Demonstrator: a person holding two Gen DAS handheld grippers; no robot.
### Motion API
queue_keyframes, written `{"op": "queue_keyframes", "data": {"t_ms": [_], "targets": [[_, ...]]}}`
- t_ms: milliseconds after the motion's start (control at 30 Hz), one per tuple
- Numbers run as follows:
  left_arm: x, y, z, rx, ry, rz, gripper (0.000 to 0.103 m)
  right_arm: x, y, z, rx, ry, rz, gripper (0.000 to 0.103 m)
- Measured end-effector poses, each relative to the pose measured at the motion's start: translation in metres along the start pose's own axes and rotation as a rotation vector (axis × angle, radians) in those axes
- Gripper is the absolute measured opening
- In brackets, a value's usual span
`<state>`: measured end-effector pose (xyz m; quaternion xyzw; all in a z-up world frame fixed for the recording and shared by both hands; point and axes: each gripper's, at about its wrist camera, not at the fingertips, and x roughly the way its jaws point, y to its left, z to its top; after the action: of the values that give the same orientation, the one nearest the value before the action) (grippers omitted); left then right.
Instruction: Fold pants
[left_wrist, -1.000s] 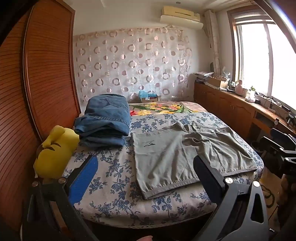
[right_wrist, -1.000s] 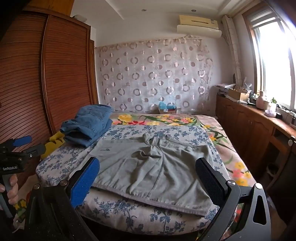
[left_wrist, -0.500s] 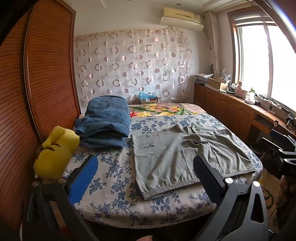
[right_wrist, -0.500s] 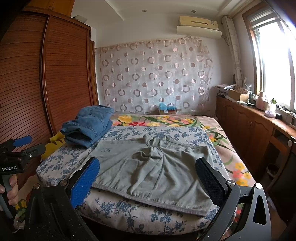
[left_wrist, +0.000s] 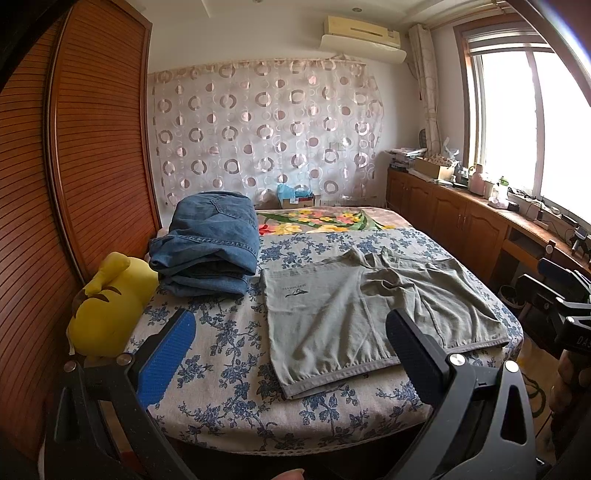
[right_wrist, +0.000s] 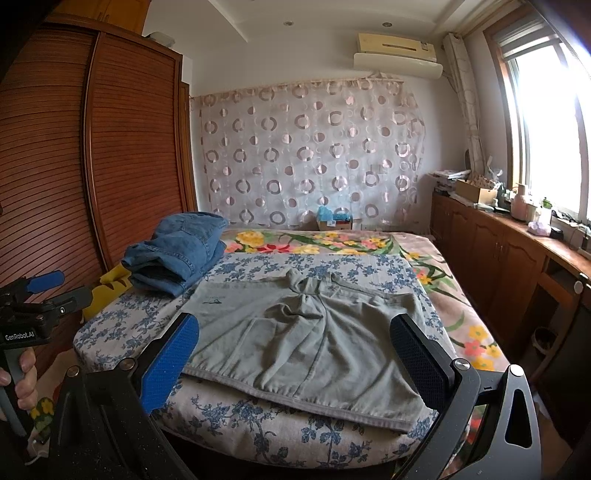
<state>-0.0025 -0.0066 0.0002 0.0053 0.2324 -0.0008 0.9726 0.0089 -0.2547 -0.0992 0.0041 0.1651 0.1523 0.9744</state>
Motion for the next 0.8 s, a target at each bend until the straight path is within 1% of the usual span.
{"op": "queue_keyframes", "data": {"t_ms": [233,300,600,800], "targets": [[0.000,-0.002,0.000,0.000,-0.002,-0.001,0.103,0.000,0.000,0.000,-0.002,-0.001,0.001,0.103],[-0.004,0.000,0.006,-0.001,-0.001,-0.002,0.103,0.001,0.000,-0.001,-0.003,-0.001,-0.001,0.103],[-0.003,0.001,0.005,-0.002,-0.003,-0.001,0.103,0.000,0.000,0.000,-0.004,-0.003,0.001,0.103],[-0.010,-0.003,0.011,-0.002,-0.007,-0.001,0.103,-0.001,-0.001,-0.001,-0.002,-0.007,0.003,0.103]]}}
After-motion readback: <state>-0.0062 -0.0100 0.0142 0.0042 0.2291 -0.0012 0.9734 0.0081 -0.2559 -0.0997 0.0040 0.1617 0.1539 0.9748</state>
